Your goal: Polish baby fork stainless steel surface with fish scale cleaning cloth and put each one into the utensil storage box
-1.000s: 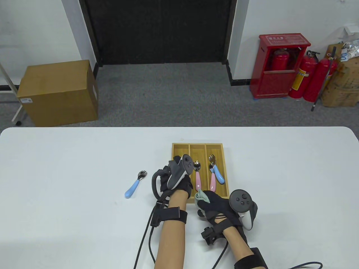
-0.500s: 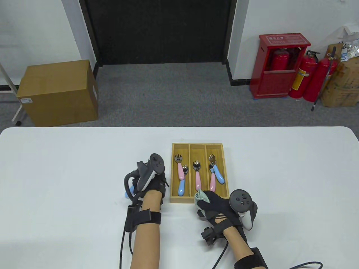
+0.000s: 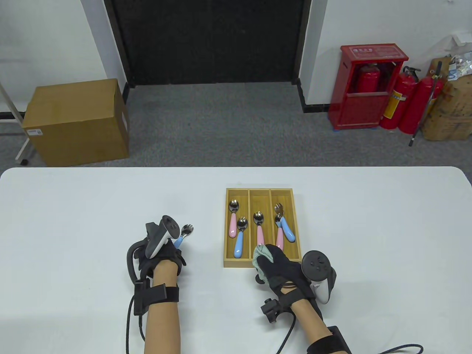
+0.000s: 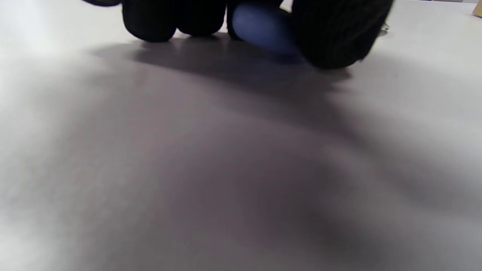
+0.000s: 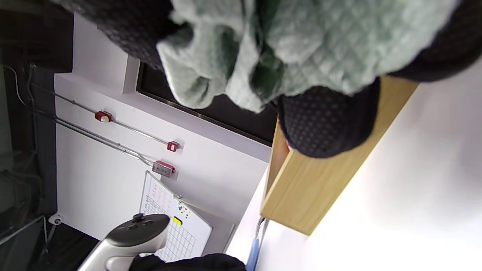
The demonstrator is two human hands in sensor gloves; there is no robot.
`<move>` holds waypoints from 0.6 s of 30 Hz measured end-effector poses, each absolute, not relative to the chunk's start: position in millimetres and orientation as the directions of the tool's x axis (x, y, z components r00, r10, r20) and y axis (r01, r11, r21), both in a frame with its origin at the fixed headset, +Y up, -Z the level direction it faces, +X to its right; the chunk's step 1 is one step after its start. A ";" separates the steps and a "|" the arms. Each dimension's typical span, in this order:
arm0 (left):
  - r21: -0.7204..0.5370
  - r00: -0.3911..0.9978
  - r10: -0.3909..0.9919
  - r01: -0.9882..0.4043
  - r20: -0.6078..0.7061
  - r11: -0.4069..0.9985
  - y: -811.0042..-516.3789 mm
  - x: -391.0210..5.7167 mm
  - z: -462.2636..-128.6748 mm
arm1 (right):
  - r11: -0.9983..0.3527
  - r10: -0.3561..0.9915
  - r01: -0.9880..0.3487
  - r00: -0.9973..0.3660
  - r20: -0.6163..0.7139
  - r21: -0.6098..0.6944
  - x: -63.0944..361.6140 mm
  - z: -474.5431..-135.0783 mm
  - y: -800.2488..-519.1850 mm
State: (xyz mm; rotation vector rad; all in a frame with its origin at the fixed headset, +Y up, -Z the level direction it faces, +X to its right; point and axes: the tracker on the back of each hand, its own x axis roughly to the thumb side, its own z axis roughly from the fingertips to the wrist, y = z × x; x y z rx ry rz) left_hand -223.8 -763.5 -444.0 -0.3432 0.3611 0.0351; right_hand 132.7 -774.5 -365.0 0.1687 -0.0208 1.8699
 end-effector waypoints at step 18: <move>-0.136 0.917 0.377 -0.393 -0.132 0.909 -725.5 -245.4 -371.9 | -0.092 0.995 -0.983 -0.084 0.057 0.160 127.2 -362.1 -780.6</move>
